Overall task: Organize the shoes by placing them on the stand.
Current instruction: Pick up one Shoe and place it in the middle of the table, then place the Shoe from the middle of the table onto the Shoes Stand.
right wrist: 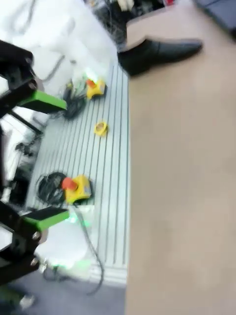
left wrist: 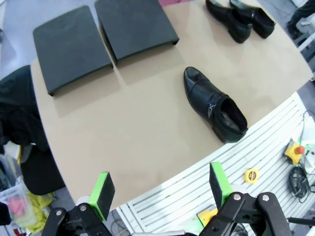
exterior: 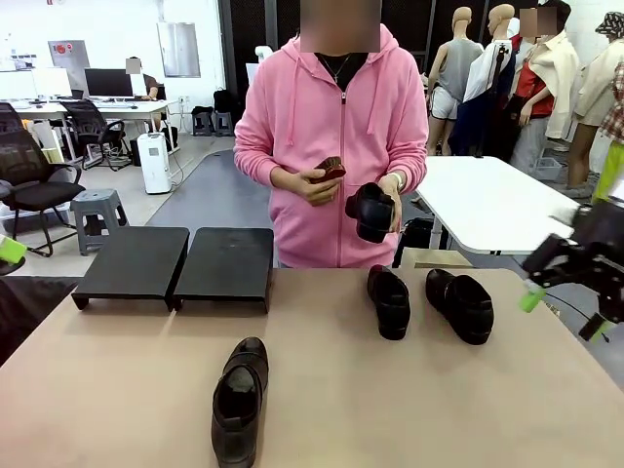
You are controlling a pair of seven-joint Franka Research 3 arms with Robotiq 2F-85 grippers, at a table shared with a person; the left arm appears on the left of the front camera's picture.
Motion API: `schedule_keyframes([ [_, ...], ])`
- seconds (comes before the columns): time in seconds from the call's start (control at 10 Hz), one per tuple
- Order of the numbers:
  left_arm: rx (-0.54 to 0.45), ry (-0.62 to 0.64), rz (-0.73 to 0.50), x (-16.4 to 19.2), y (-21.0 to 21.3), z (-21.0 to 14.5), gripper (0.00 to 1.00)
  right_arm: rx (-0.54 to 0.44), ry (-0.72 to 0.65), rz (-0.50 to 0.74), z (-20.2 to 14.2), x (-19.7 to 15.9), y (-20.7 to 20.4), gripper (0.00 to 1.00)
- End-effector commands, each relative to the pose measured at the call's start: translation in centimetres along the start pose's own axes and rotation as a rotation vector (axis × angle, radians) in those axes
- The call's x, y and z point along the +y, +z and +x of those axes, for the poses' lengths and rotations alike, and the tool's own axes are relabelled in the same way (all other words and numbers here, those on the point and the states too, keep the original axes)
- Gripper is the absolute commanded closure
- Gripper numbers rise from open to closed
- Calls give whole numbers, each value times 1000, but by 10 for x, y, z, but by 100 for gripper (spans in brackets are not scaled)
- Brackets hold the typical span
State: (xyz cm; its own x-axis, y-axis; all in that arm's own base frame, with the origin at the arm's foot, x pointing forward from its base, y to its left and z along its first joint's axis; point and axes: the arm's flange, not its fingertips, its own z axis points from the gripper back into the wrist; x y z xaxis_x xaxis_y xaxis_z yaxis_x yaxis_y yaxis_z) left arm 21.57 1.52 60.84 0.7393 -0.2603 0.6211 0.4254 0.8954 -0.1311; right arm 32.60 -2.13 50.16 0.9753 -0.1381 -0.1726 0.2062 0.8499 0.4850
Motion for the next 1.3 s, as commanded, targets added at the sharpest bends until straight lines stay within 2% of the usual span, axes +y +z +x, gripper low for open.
schedule_keyframes([
  [0.0,-12,-10,-11,1,-1,0,0,-51,21,293,6,-31,-18,0],
  [0.1,-12,-10,-11,1,-1,0,0,-127,22,392,0,-42,-21,0],
  [0.2,-12,-10,-11,1,-1,0,0,-129,-3,460,-3,-42,-22,0],
  [0.3,-12,-10,-11,1,-1,0,0,-65,-31,283,5,-48,-7,0],
  [1.2,-12,-10,-11,1,-1,0,0,-65,-31,283,5,-48,-7,0],
])
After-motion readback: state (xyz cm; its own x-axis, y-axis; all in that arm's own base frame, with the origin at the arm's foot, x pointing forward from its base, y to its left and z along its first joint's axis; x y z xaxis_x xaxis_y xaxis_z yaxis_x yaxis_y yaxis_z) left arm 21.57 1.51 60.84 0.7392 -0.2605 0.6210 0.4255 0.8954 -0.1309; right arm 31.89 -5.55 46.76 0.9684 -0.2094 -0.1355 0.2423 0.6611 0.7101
